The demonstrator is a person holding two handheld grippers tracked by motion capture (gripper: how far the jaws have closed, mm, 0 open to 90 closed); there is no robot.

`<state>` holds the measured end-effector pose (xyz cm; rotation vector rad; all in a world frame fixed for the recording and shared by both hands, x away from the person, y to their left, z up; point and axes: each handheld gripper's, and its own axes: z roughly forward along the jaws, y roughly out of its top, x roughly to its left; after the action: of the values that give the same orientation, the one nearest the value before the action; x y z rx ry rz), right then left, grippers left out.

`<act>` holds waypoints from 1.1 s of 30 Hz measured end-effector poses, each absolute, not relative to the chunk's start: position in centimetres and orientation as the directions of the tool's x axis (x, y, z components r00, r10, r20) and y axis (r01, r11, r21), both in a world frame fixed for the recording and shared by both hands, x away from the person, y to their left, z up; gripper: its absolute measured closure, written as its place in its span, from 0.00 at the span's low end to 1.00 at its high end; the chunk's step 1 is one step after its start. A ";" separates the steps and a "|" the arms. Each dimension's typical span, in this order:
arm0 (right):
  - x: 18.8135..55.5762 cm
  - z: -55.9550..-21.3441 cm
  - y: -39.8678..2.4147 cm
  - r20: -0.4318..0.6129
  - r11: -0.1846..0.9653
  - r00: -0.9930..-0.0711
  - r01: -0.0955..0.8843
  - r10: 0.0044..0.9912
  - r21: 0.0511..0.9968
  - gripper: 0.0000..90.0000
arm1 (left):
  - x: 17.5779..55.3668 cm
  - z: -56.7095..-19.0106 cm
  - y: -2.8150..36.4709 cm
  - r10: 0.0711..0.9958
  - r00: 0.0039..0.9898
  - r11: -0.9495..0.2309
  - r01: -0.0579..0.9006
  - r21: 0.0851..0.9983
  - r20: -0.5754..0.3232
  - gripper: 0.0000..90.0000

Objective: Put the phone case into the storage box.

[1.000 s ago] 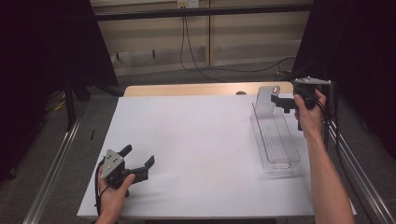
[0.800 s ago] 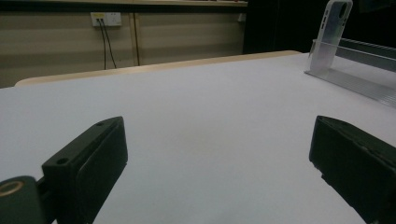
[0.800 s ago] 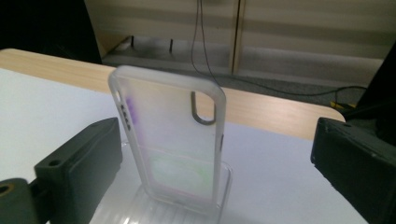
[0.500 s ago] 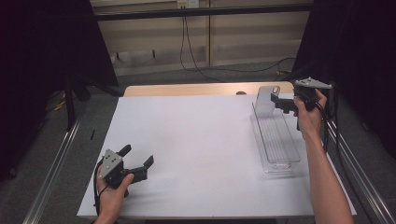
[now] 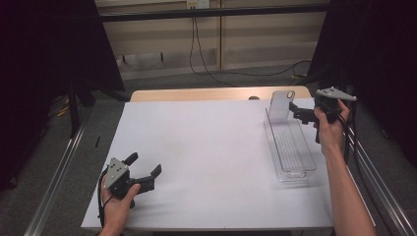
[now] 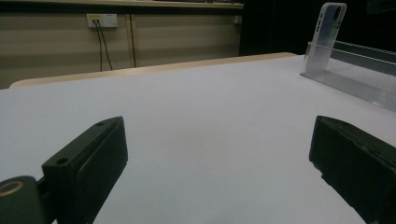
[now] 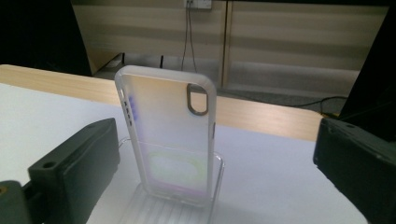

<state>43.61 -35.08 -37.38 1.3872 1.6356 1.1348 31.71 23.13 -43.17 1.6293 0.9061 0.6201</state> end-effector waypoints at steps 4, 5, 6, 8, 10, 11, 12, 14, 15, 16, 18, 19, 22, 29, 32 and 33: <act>43.2 -37.5 -35.1 0.040 0.022 -0.168 0.350 0.985 0.937 0.02 | 31.7 -43.2 23.1 0.820 0.568 -0.087 0.239 0.967 -0.066 0.05; 43.1 -37.5 -35.1 0.031 0.026 -0.160 0.340 0.987 0.940 0.03 | 31.8 -43.2 23.1 0.821 0.568 -0.088 0.240 0.967 -0.066 0.05; 42.9 -37.6 -35.1 0.039 0.013 -0.151 0.332 0.988 0.943 0.04 | 31.8 -43.2 23.1 0.821 0.567 -0.086 0.239 0.967 -0.067 0.05; 42.6 -37.7 -35.0 0.031 0.019 -0.143 0.336 0.989 0.942 0.03 | 31.7 -43.2 23.1 0.821 0.567 -0.082 0.241 0.967 -0.072 0.05; 42.3 -37.8 -35.0 0.031 0.014 -0.132 0.326 0.991 0.945 0.04 | 31.7 -43.2 23.1 0.820 0.568 -0.090 0.238 0.967 -0.064 0.05; 42.2 -37.9 -35.1 0.038 0.008 -0.137 0.324 0.990 0.946 0.02 | 31.7 -43.2 23.2 0.820 0.568 -0.089 0.238 0.967 -0.064 0.05; 42.0 -37.9 -35.1 0.040 0.008 -0.140 0.326 0.989 0.945 0.01 | 31.8 -43.2 23.2 0.821 0.567 -0.089 0.238 0.967 -0.064 0.05; 41.7 -37.9 -35.0 0.046 0.008 -0.155 0.327 0.987 0.945 0.01 | 31.8 -43.2 23.2 0.822 0.565 -0.085 0.239 0.967 -0.068 0.05; 41.5 -37.9 -35.0 0.048 0.009 -0.166 0.328 0.985 0.945 0.00 | 31.8 -43.2 23.2 0.822 0.565 -0.085 0.239 0.967 -0.068 0.05; 41.3 -37.9 -35.0 0.052 0.008 -0.174 0.328 0.983 0.945 0.00 | 31.8 -43.2 23.2 0.822 0.565 -0.086 0.239 0.967 -0.067 0.05; 40.9 -37.8 -34.9 0.068 -0.002 -0.183 0.339 0.981 0.941 0.00 | 31.7 -43.2 23.3 0.821 0.566 -0.084 0.237 0.968 -0.068 0.05; 40.7 -37.8 -34.9 0.065 0.002 -0.186 0.340 0.980 0.940 0.00 | 31.7 -43.2 23.2 0.822 0.565 -0.082 0.237 0.968 -0.069 0.05; 40.0 -37.7 -35.0 0.071 0.004 -0.213 0.333 0.974 0.943 0.00 | 31.7 -43.1 23.3 0.823 0.563 -0.081 0.238 0.968 -0.070 0.05; 38.8 -37.8 -35.1 0.062 0.002 -0.200 0.303 0.978 0.953 0.01 | 31.7 -43.1 23.3 0.823 0.564 -0.084 0.238 0.968 -0.068 0.05; 38.3 -37.8 -35.1 0.066 -0.005 -0.198 0.292 0.978 0.956 0.01 | 31.7 -43.1 23.3 0.823 0.564 -0.079 0.237 0.968 -0.071 0.05; 38.2 -37.9 -35.1 0.066 -0.006 -0.199 0.289 0.978 0.957 0.01 | 31.7 -43.1 23.3 0.823 0.564 -0.080 0.237 0.968 -0.070 0.05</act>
<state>38.19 -35.06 -37.89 1.3460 1.5665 1.2398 31.66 23.32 -43.12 1.6191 0.9115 0.6197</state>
